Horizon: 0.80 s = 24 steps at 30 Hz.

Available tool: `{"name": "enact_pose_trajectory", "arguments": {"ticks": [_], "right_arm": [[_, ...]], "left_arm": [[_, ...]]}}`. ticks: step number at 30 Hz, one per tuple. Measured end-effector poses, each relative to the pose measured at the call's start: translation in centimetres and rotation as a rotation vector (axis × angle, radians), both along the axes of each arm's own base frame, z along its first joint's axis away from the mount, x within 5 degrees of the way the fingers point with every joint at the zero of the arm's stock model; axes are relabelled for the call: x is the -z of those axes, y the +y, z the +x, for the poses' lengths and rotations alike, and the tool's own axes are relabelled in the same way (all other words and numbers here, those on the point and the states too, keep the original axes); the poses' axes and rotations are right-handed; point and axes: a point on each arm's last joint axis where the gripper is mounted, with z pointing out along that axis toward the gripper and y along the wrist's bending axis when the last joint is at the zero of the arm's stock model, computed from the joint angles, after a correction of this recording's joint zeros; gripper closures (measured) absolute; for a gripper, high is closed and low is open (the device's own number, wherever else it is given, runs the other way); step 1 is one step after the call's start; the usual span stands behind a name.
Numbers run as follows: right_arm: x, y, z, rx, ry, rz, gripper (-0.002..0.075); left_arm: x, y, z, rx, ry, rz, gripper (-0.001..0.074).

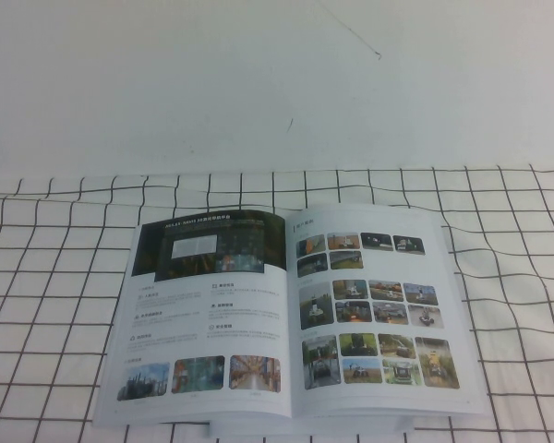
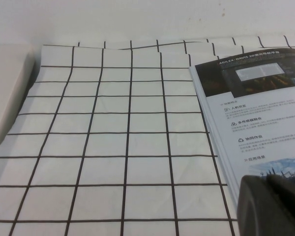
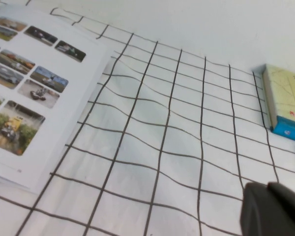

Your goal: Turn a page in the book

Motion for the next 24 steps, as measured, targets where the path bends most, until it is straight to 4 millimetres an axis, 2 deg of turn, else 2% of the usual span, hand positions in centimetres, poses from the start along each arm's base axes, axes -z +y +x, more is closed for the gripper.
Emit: {"name": "enact_pose_trajectory", "arguments": {"ticks": [10, 24], "right_arm": [[0.14, -0.25, -0.04, 0.108, 0.016, 0.099, 0.0726], [0.16, -0.60, -0.06, 0.129, 0.018, 0.027, 0.0726]], "left_arm": [[0.01, 0.00, 0.00, 0.000, 0.001, 0.000, 0.0738], [0.01, 0.00, 0.00, 0.000, 0.001, 0.000, 0.0738]]}}
